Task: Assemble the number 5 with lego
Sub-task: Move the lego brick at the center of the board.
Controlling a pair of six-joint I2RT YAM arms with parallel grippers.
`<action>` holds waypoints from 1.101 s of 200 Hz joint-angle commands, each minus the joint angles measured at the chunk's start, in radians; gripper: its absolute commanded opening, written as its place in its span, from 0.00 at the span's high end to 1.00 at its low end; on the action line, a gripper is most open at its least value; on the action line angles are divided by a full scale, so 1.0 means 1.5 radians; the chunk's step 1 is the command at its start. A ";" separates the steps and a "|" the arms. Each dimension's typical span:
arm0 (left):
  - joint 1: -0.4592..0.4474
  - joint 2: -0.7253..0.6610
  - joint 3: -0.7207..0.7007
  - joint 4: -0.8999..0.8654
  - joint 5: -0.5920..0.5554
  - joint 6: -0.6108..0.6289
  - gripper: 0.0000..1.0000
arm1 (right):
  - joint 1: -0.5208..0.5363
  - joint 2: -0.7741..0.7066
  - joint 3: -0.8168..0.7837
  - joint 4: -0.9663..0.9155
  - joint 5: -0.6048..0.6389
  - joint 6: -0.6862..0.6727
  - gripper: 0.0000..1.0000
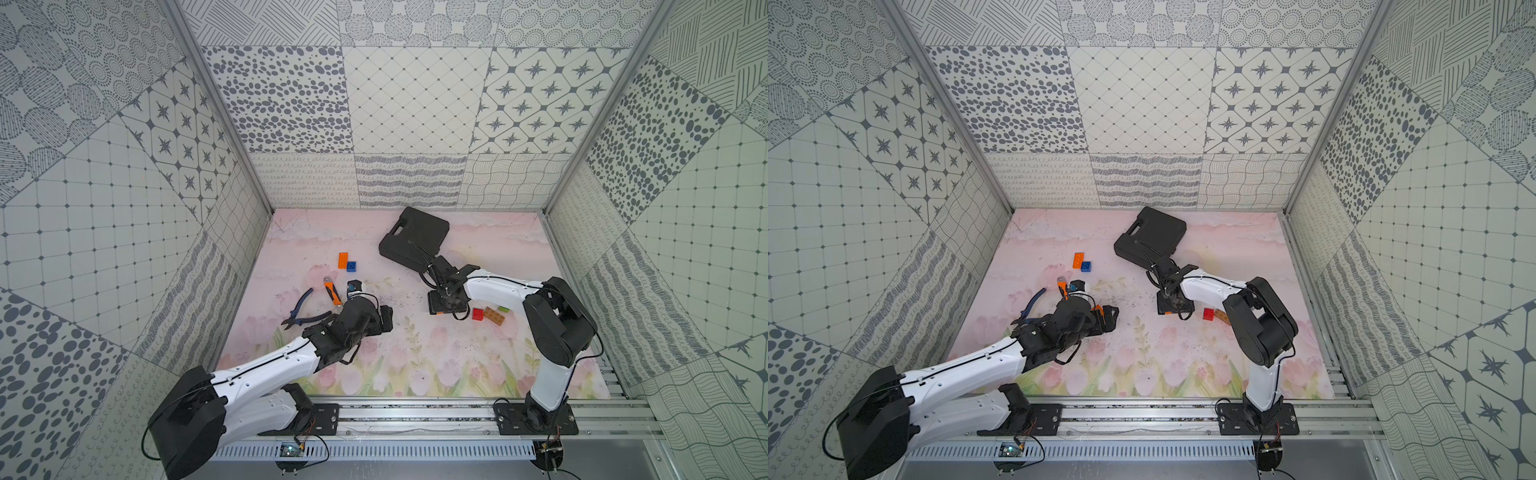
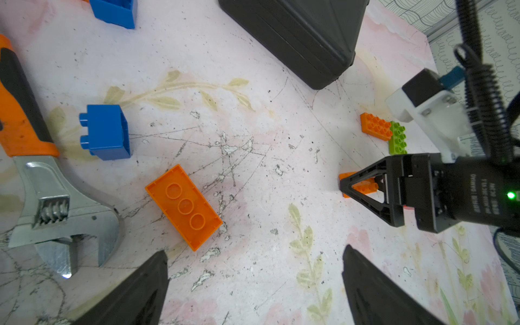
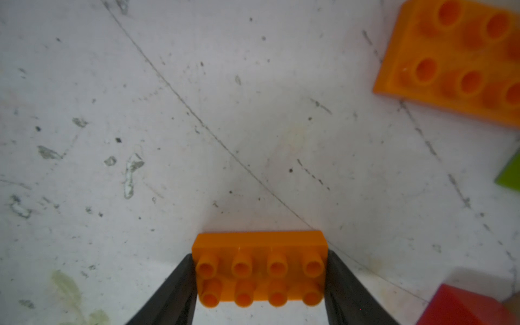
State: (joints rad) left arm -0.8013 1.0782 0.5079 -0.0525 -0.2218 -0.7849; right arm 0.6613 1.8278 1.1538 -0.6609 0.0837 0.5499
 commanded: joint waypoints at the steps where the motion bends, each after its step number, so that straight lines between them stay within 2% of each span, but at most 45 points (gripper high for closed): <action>1: 0.014 -0.004 0.002 0.003 0.021 -0.006 0.00 | 0.037 -0.044 -0.036 0.001 -0.021 0.060 0.37; 38: 0.054 0.010 -0.009 0.039 0.129 -0.025 0.00 | 0.110 -0.073 -0.056 -0.010 0.005 0.167 0.38; 70: 0.055 0.013 -0.010 0.041 0.134 -0.032 0.00 | 0.155 -0.044 -0.050 -0.010 0.026 0.234 0.39; 83: 0.055 0.008 -0.011 0.040 0.132 -0.032 0.00 | 0.157 -0.030 -0.043 -0.021 0.035 0.255 0.36; 119: 0.055 0.000 -0.008 0.026 0.125 -0.030 0.00 | 0.157 -0.008 -0.031 -0.034 0.058 0.264 0.35; 160: 0.055 -0.003 -0.012 0.026 0.131 -0.034 0.00 | 0.154 -0.022 -0.029 -0.022 0.043 0.245 0.24; 168: 0.055 -0.003 -0.010 0.026 0.134 -0.032 0.00 | 0.152 -0.030 -0.027 -0.024 0.040 0.235 0.19; 197: 0.055 -0.001 -0.002 0.026 0.148 -0.019 0.01 | 0.141 -0.082 -0.014 -0.056 0.054 0.201 0.14; 220: 0.046 0.014 0.024 0.021 0.175 0.003 0.01 | 0.101 -0.161 -0.036 -0.073 0.073 0.176 0.16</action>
State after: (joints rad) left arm -0.7231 1.0809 0.5007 -0.0341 -0.0269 -0.8280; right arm 0.8654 1.7241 1.1042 -0.7330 0.1432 0.8619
